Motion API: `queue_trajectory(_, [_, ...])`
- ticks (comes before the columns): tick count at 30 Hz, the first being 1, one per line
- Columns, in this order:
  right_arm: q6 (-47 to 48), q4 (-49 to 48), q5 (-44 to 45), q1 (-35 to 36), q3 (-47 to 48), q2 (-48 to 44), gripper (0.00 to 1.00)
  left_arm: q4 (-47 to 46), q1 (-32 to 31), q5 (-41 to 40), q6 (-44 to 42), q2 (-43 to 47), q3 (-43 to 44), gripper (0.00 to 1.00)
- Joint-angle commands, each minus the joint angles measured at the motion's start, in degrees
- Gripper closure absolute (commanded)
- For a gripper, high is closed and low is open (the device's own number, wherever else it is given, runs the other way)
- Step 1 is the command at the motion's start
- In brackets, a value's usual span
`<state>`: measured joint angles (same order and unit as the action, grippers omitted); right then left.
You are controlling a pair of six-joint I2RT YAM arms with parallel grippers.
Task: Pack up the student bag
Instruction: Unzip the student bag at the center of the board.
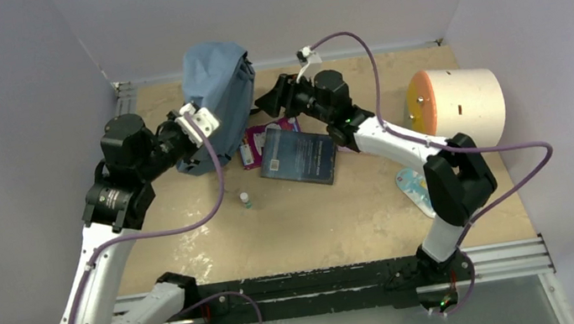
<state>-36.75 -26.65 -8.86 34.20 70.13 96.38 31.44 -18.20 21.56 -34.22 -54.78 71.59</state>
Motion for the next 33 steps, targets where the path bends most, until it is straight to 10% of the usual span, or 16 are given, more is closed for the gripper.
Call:
queue_trajectory(1, [5.77,-6.88,-8.92,-3.98,4.08,2.25,0.4,-2.01,-0.52,3.02,-1.44,1.93,-0.22,1.0])
queue_trajectory(33, [1.76,-14.14,-30.69,-8.76,26.79,23.04,0.35,0.11,-1.39,6.49,-2.01,2.31,-0.49,1.0])
